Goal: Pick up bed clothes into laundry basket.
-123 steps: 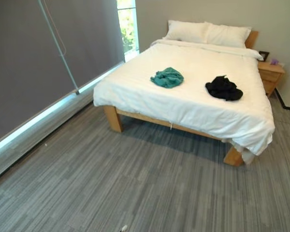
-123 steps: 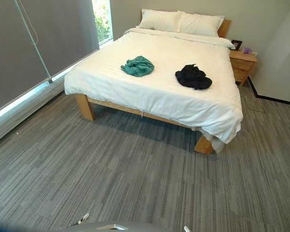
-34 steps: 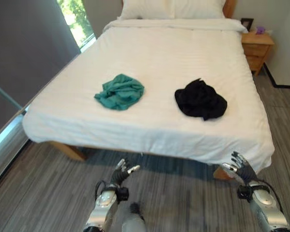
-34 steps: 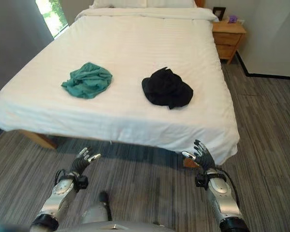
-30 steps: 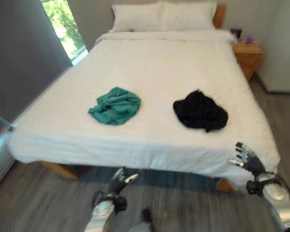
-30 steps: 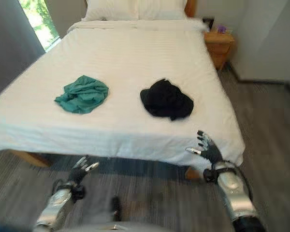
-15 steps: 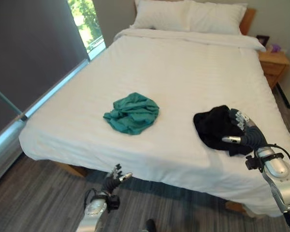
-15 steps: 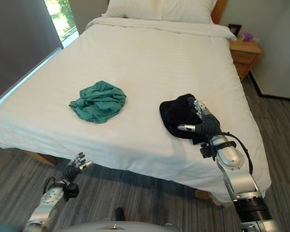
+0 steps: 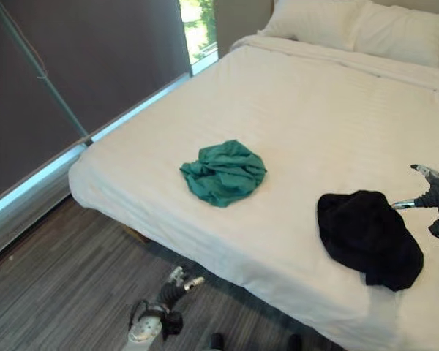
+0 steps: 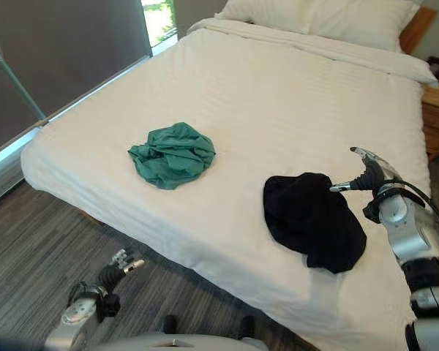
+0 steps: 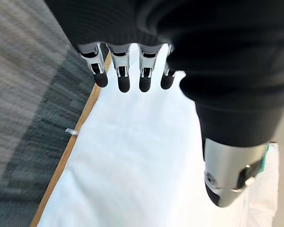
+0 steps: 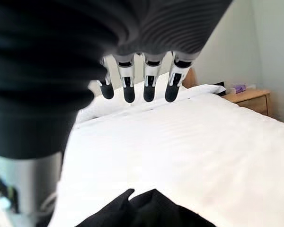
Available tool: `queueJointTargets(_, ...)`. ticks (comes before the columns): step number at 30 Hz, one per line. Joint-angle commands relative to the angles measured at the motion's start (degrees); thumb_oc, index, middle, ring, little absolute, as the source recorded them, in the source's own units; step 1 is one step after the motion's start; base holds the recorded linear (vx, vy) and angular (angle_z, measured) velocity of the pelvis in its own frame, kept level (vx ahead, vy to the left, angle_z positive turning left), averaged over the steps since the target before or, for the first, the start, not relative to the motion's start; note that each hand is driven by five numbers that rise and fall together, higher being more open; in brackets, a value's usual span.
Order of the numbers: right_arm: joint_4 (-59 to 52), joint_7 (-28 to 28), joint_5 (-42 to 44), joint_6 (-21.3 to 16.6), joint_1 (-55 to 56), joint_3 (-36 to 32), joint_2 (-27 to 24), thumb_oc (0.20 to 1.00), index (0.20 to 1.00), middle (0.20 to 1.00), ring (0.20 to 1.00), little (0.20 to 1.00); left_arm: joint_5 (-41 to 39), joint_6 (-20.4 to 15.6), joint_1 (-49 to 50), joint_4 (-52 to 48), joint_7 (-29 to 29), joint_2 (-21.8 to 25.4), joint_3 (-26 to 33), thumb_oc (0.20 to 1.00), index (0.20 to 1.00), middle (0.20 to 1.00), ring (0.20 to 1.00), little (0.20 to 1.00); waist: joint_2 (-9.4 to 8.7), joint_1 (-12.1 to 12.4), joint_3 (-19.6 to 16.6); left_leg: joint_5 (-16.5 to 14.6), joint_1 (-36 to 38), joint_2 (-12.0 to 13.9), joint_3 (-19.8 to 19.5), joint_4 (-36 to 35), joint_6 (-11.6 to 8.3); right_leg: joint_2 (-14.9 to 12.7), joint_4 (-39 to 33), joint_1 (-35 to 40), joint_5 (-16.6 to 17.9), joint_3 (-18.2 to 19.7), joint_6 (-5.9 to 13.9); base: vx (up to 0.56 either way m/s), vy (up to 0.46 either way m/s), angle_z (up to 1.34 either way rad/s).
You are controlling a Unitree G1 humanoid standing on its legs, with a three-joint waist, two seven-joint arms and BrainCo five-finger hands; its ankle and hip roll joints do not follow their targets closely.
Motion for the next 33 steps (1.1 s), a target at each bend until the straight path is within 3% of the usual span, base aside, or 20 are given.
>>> queueJointTargets(1,3.7,-3.2,-1.3,-0.6,-8.4,4.3,-0.8,1.000,1.000,1.000,1.000,1.000,-3.0,-1.4,-3.3,-3.6,-0.3,3.2,-0.2,1.000,1.000,1.000,1.000,1.000,-3.12,2.0,0.3,0.2,1.2,-1.6,-0.1,0.7,-2.96,-3.6,3.1,-0.3,1.5,-0.8,3.76,0.01,-0.070,0.08)
queueJointTargets(4,7.5,-3.3,-1.3,-0.8,-10.8,7.5,0.5,1.000,1.000,1.000,1.000,1.000,-3.3,-1.5,-3.3,-4.0,-0.3,3.5,-0.8,1.000,1.000,1.000,1.000,1.000,-2.92,2.5,1.1,0.5,0.3,-1.5,-0.7,0.9,-3.03,-3.4,3.0,-0.5,1.4,-1.2,3.55,-0.01,-0.041,0.09)
queueJointTargets(10,23.7,-1.7,1.6,-0.8,-17.0,18.4,9.9,1.000,1.000,1.000,1.000,1.000,-5.4,-2.0,-3.8,-6.9,0.8,5.2,-2.3,1.000,1.000,1.000,1.000,1.000,-1.79,4.3,5.4,2.8,-5.2,-1.7,-2.3,0.8,-3.56,-3.0,1.4,-4.0,2.8,-2.1,3.27,-0.09,-0.028,0.13)
queueJointTargets(12,26.6,-1.8,1.4,-0.8,-17.1,19.4,11.3,1.000,1.000,1.000,1.000,1.000,-5.6,-2.1,-3.8,-7.2,0.8,5.3,-2.4,1.000,1.000,1.000,1.000,1.000,-1.56,4.5,5.8,3.0,-5.9,-1.7,-2.5,0.7,-3.57,-2.9,1.3,-4.5,2.9,-2.1,3.20,-0.06,-0.014,0.02)
queueJointTargets(15,42.2,-0.3,-0.3,0.1,-16.5,21.8,18.3,1.000,1.000,1.000,1.000,1.000,-5.4,-1.7,-4.2,-7.6,0.6,6.1,-2.3,1.000,1.000,1.000,1.000,1.000,-0.54,5.2,7.8,3.8,-8.3,-2.0,-3.4,0.9,-3.72,-2.9,1.1,-6.4,3.3,-2.4,3.05,-0.04,-0.020,0.05)
queueJointTargets(18,47.1,0.1,-2.5,1.2,-15.0,21.8,21.2,1.000,1.000,1.000,1.000,1.000,-5.3,-1.1,-4.1,-7.7,0.7,6.4,-1.3,1.000,1.000,1.000,1.000,1.000,-0.11,5.4,8.1,3.9,-8.8,-2.0,-3.5,0.8,-3.82,-2.8,1.0,-6.8,3.3,-2.4,2.94,0.00,-0.008,0.13)
queueJointTargets(19,51.7,0.4,-4.4,1.6,-10.4,20.3,22.7,0.200,0.200,0.200,0.200,0.200,-4.6,-0.7,-3.5,-7.3,0.3,6.3,0.4,1.000,1.000,1.000,1.000,1.000,0.04,5.2,7.7,3.8,-8.7,-1.9,-3.6,0.8,-3.87,-2.6,0.8,-6.6,2.9,-2.4,2.79,0.05,-0.021,0.12)
queueJointTargets(27,48.7,1.4,-6.4,1.6,2.0,15.4,20.5,0.200,0.200,0.200,0.200,0.200,-0.7,-0.7,-7.2,-7.1,0.8,10.1,5.1,1.000,1.000,1.000,1.000,1.000,-0.29,2.1,5.0,2.8,-6.1,-1.2,-2.2,0.3,-4.47,-1.9,0.8,-5.3,1.7,-1.4,2.82,0.07,0.000,0.02)
queueJointTargets(30,45.6,2.3,-6.6,1.9,6.2,14.2,20.8,0.200,0.200,0.200,0.200,0.200,5.3,-0.1,-14.8,-7.1,2.3,14.2,5.4,1.000,1.000,1.000,1.000,1.000,-0.17,0.4,3.7,2.1,-4.7,-0.6,-1.6,0.3,-4.90,-1.6,0.8,-4.4,1.0,-1.0,2.92,0.08,-0.003,-0.03)
queueJointTargets(31,43.0,2.7,-6.4,2.3,8.7,13.9,21.3,0.200,0.200,0.200,0.200,0.200,8.9,0.0,-21.6,-7.7,3.2,17.0,4.4,1.000,1.000,1.000,1.000,1.000,-0.11,-0.8,3.0,1.8,-4.3,-0.4,-1.1,0.3,-5.12,-1.4,0.8,-4.1,0.7,-0.8,2.96,0.06,-0.006,-0.06)
queueJointTargets(33,41.2,3.1,-6.4,2.5,9.7,14.3,21.7,0.200,0.200,0.200,0.200,0.200,10.5,-0.3,-25.3,-7.3,3.7,18.2,3.0,1.000,1.000,1.000,1.000,1.000,-0.22,-1.5,2.6,1.9,-4.3,-0.4,-0.9,0.3,-5.21,-1.4,0.8,-4.4,0.9,-0.6,3.00,0.02,-0.001,-0.22)
